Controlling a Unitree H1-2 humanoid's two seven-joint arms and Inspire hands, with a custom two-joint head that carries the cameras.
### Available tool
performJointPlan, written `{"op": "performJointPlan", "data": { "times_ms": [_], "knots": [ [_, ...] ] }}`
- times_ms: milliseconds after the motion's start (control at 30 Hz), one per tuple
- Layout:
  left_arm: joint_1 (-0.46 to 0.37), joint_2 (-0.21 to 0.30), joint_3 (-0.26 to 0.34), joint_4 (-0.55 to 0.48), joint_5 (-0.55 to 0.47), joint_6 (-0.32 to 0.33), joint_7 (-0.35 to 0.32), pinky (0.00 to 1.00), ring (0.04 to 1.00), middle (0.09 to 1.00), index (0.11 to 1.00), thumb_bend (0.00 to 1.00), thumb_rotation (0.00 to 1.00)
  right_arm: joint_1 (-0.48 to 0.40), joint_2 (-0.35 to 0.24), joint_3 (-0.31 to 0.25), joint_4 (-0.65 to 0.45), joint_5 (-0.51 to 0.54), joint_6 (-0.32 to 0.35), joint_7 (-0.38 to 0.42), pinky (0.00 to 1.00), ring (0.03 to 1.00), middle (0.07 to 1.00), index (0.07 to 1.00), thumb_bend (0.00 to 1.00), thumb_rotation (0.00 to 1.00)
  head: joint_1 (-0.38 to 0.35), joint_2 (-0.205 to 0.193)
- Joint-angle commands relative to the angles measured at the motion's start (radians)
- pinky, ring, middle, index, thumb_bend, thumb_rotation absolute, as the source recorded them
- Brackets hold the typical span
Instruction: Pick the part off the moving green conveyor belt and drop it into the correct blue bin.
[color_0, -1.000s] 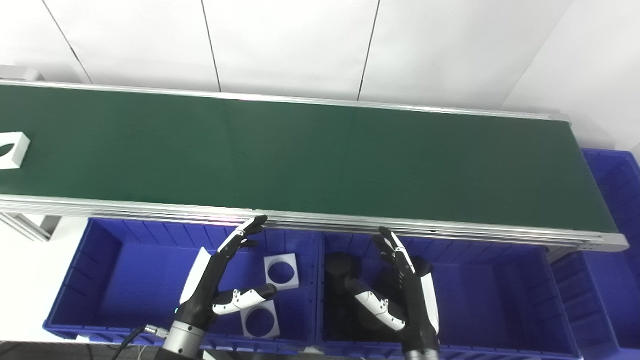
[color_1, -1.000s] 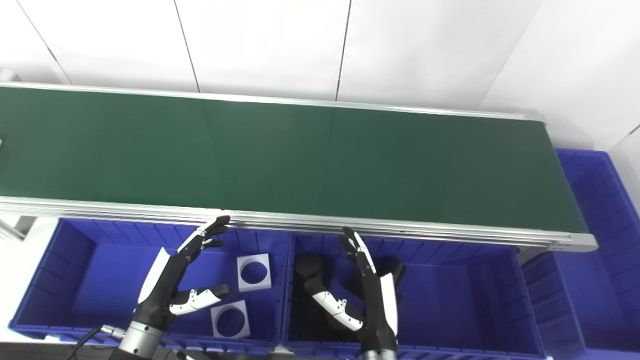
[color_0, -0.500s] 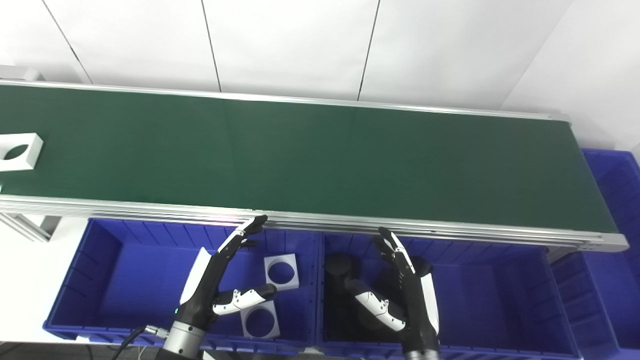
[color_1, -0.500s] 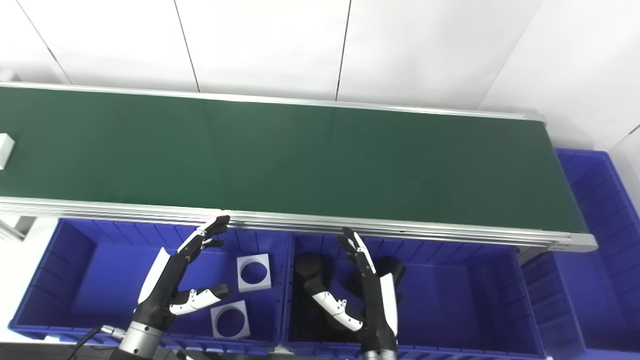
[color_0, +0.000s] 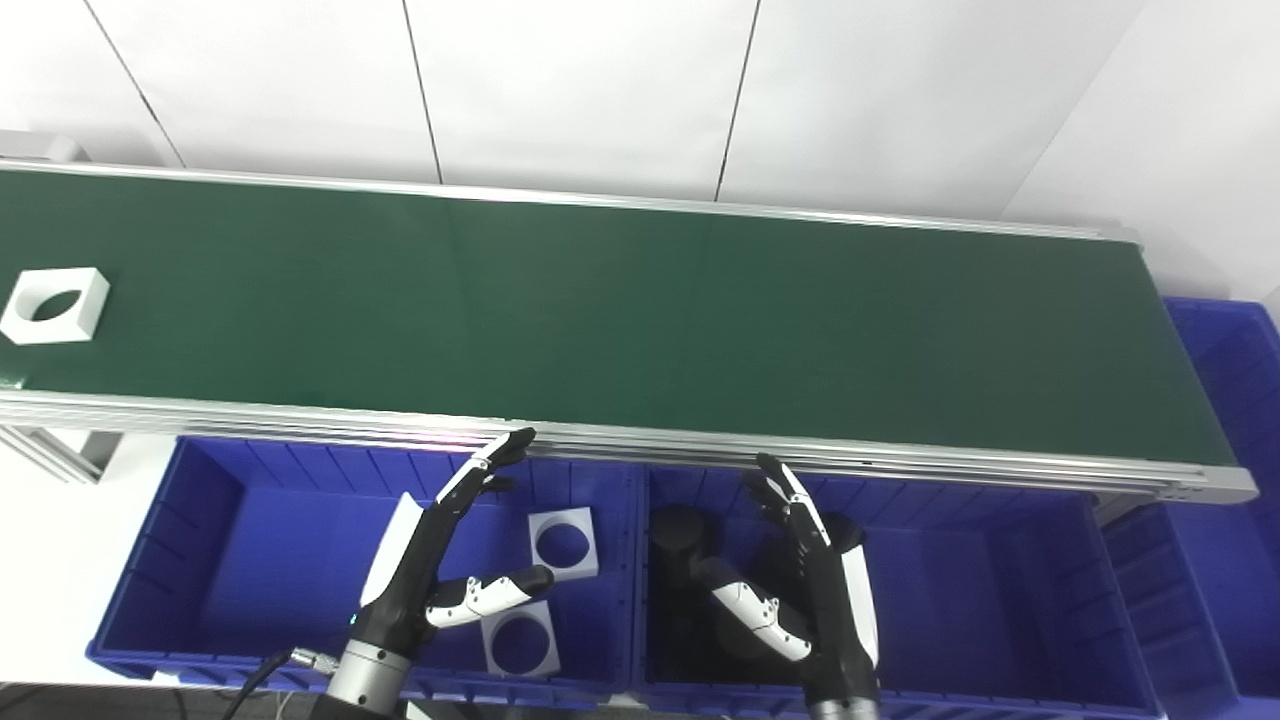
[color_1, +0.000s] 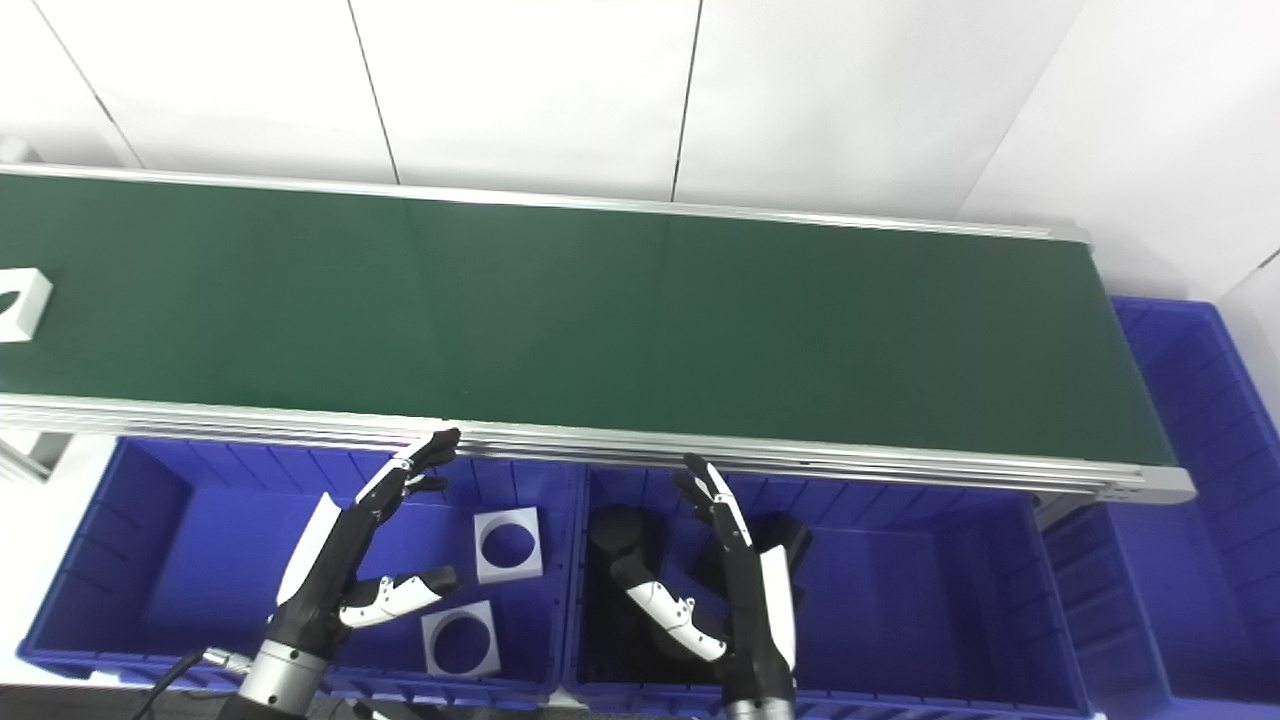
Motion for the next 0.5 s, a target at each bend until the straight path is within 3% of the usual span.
{"op": "performJointPlan", "data": {
  "times_ms": [0,233,367,467],
  "knots": [
    [-0.019,0.003,0.007,-0.011,0.004,-0.028,0.003,0.76,0.861,0.897,0.876,0.68,0.71,-0.002,0.003,0.001,-0.022,0.0,-0.042,0.007,0.84,0.844,0.83,0.902,0.67,0.58,0.0,0.001],
    [-0.022,0.001,0.004,-0.002,0.014,-0.028,0.003,0.76,0.866,0.896,0.878,0.68,0.72,-0.006,-0.002,0.001,-0.011,-0.004,-0.047,0.005,0.84,0.831,0.823,0.897,0.68,0.59,0.036,-0.019],
    [-0.019,-0.011,-0.004,0.004,0.001,-0.028,-0.005,0.74,0.856,0.891,0.872,0.69,0.71,0.0,-0.014,-0.002,-0.003,0.011,-0.058,0.007,0.84,0.833,0.825,0.901,0.67,0.59,0.121,-0.054],
    [-0.013,-0.029,-0.012,0.011,0.005,-0.028,-0.01,0.73,0.847,0.884,0.861,0.71,0.7,0.004,-0.031,0.001,0.01,0.05,-0.071,0.009,0.86,0.842,0.829,0.905,0.65,0.56,0.239,-0.105]
  ]
}}
